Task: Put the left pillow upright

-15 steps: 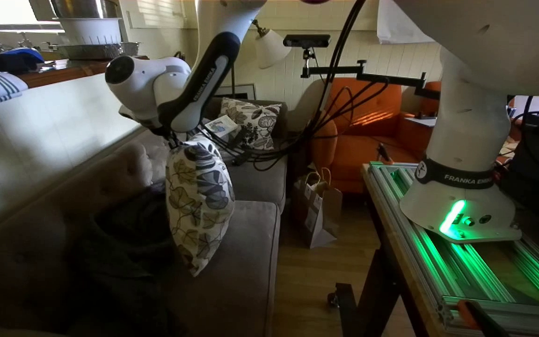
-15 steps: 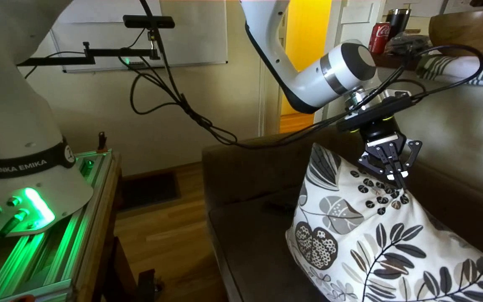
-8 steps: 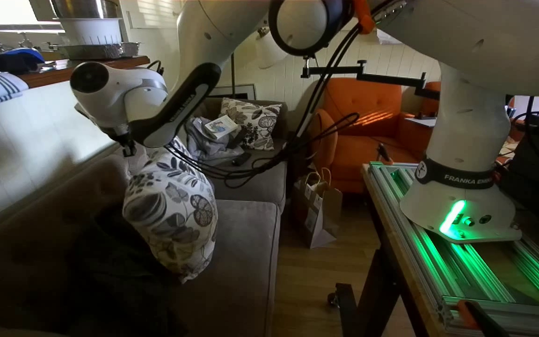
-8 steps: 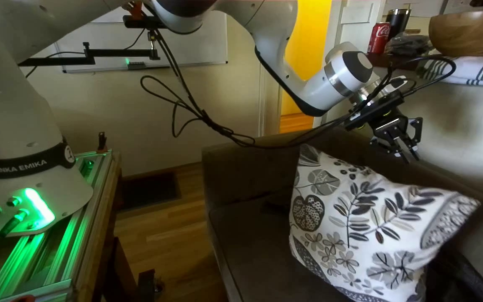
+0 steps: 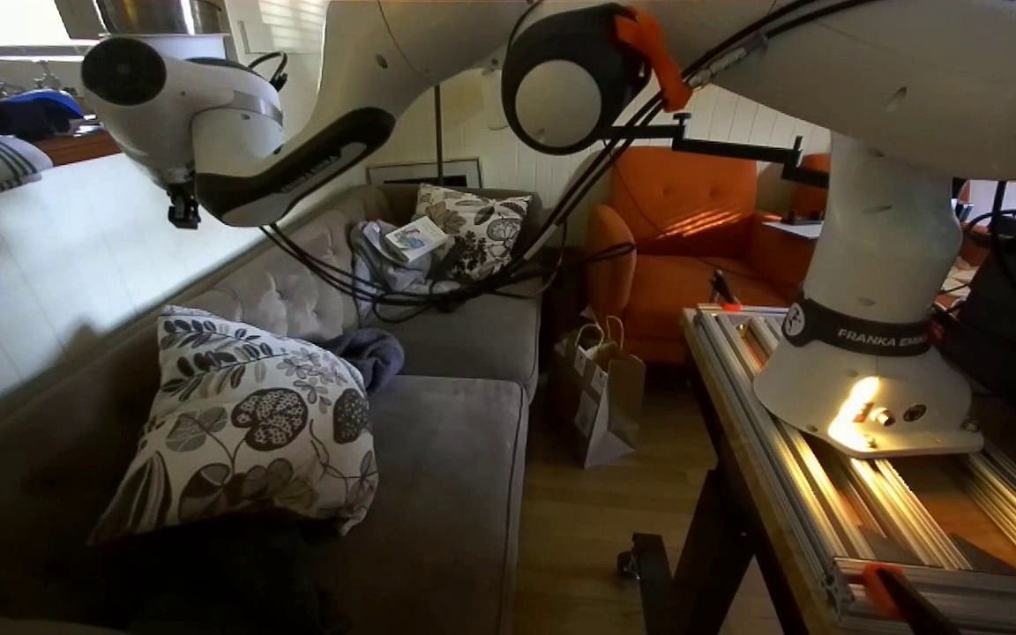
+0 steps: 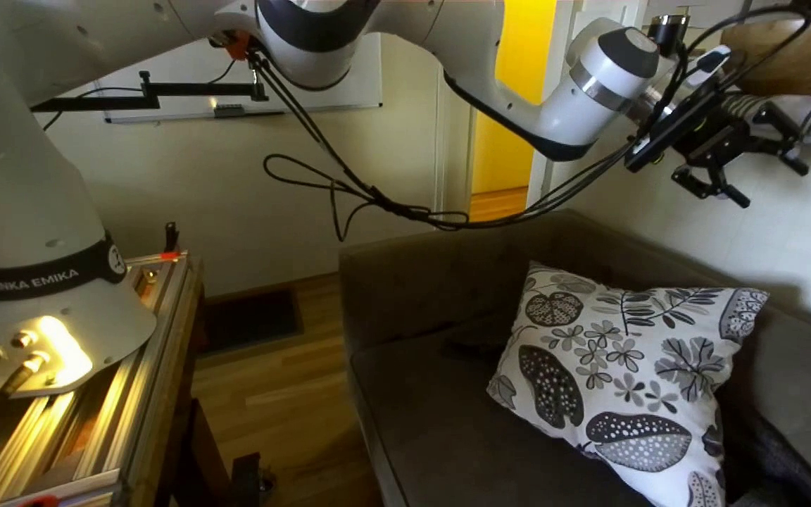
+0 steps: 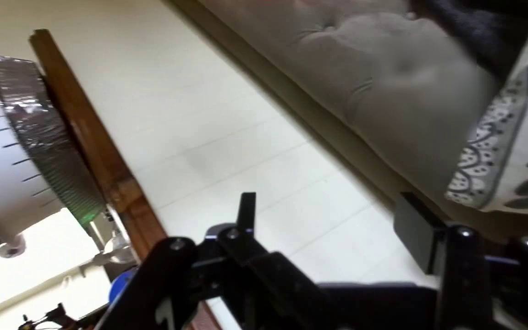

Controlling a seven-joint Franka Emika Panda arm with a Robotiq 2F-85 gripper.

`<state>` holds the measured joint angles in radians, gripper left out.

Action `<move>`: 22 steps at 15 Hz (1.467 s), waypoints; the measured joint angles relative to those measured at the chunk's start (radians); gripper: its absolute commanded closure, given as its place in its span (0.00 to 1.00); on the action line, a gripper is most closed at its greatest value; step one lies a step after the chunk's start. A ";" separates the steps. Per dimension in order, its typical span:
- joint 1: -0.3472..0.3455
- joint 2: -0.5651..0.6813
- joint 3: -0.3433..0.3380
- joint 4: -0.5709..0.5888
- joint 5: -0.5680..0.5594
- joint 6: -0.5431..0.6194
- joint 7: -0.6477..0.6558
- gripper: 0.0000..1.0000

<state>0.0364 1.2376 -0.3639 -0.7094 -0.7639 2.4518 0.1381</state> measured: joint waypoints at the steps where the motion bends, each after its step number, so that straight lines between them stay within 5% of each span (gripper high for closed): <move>1: 0.001 -0.001 -0.031 0.012 -0.014 -0.025 -0.005 0.00; 5: -0.003 -0.031 -0.043 -0.048 -0.020 -0.092 -0.117 0.00; 10: -0.010 -0.125 0.074 -0.263 -0.003 0.132 -0.138 0.00; 15: -0.035 -0.236 0.178 -0.479 0.114 0.177 -0.142 0.00; 22: 0.007 -0.424 0.106 -0.799 0.219 0.126 0.051 0.00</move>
<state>0.0431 0.8133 -0.2583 -1.5081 -0.5448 2.5778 0.1886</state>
